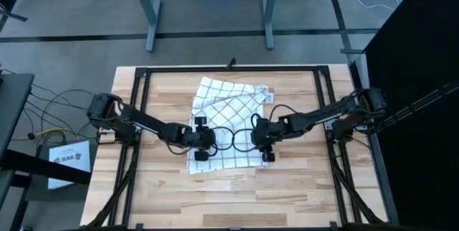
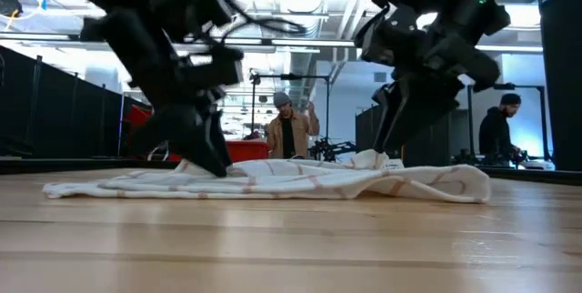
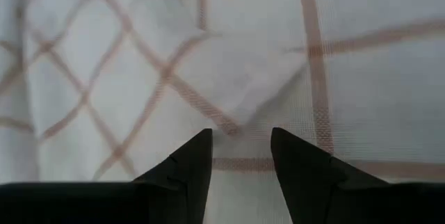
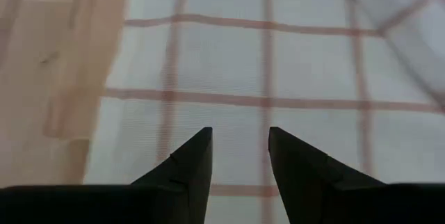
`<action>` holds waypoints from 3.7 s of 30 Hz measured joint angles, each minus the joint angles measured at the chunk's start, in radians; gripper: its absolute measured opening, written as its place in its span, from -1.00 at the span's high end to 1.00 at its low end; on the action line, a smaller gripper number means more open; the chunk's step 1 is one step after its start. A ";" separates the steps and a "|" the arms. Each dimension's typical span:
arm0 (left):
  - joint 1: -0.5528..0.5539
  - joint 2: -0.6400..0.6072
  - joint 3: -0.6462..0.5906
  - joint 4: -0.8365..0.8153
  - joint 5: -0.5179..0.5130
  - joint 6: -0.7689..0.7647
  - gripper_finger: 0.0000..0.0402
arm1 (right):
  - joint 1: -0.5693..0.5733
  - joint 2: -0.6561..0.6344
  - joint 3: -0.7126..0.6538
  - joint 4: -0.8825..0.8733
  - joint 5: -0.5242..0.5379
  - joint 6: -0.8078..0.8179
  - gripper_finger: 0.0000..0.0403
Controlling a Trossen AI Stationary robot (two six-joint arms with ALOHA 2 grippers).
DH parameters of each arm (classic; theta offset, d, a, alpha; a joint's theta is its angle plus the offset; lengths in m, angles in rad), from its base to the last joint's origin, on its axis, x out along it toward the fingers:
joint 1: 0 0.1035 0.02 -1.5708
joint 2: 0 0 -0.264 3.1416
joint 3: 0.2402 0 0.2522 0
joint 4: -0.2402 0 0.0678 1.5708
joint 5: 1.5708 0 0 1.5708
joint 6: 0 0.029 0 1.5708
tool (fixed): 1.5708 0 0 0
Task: Roll towel
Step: Fold the white towel
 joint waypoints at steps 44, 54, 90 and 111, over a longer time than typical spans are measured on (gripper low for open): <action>0.176 0.052 0.028 0.204 -0.181 0.114 0.99 | 0.163 0.158 -0.004 0.147 -0.002 0.065 0.37; 0.264 -0.085 0.082 0.222 -0.227 0.212 1.00 | 0.276 0.158 -0.004 0.150 -0.004 0.133 0.37; 0.169 -0.105 0.113 -0.224 0.104 -0.132 0.27 | 0.153 -0.070 -0.006 0.007 0.013 0.080 0.37; -0.115 0.084 -0.005 0.115 0.076 -0.567 0.32 | -0.433 0.032 -0.005 -0.129 0.049 -0.070 0.37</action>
